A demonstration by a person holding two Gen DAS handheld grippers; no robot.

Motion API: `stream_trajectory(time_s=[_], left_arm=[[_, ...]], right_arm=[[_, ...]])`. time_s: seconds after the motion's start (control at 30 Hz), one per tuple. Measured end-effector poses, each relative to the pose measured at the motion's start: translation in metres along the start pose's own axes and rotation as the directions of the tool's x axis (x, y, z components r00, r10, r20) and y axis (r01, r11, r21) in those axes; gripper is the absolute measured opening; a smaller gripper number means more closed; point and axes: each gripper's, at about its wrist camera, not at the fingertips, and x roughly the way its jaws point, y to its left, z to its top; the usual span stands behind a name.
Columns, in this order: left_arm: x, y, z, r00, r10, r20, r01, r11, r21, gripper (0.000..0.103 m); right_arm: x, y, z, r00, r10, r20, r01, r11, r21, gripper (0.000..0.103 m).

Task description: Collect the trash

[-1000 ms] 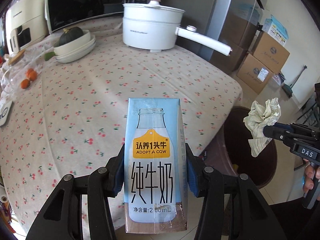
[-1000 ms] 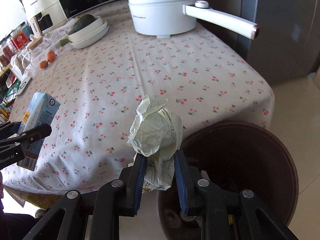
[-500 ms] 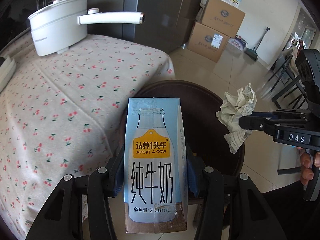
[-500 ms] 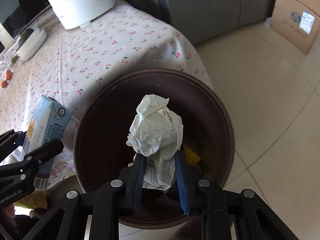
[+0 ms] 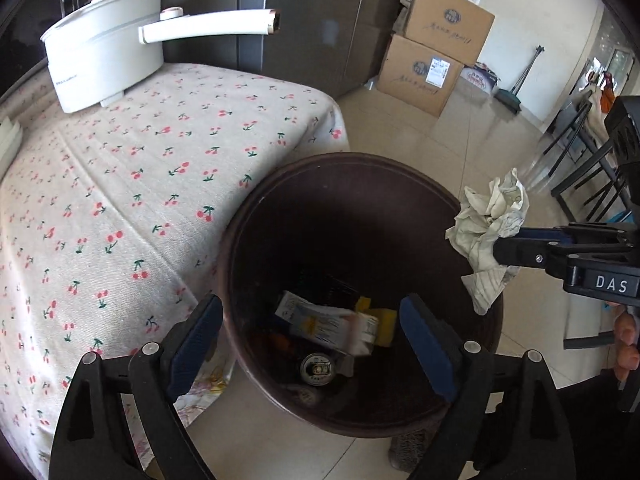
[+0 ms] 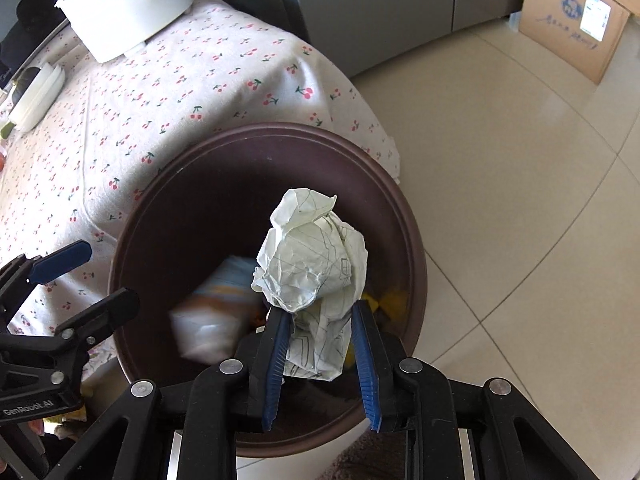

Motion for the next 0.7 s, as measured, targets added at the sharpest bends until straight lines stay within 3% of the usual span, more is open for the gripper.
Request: stream_trajectory(time_s=[0.2,0.23,0.33,0.37,0.57,0.7], left_arm=[[-0.009,0.012,-0.006,0.998,0.056,-0.006,-0.056,0.998,-0.013,0.098],[-0.012,0.014,-0.007,0.998,0.066,-0.006,-0.066,0.998,-0.019,0.098],[-0.022,0.019,-0.012,0.995,0.098,-0.004,-0.098,0.994,-0.04,0.098],[-0.025,0.021,-0.014,0.994,0.109,-0.004,-0.109,0.993,-0.05,0.098],[-0.057,0.029,-0.035,0.973,0.228,0.024,-0.223,0.967,-0.123,0.098],[-0.085,0.03,-0.05,0.968,0.243,0.065,-0.231,0.961,-0.155,0.098]], right_arm=[[0.006,0.01,0.003,1.0,0.009,-0.008,-0.009,1.0,-0.001,0.033],[0.006,0.012,0.003,1.0,0.018,-0.004,-0.018,1.0,0.001,0.039],[0.004,0.018,0.004,1.0,0.023,0.005,-0.023,1.0,0.003,0.072],[0.002,0.021,0.004,1.0,0.02,0.015,-0.02,1.0,-0.002,0.075],[-0.011,0.038,-0.004,0.999,-0.011,0.049,0.013,0.999,-0.045,0.078],[-0.029,0.051,-0.014,0.993,-0.032,0.111,0.042,0.996,-0.082,0.08]])
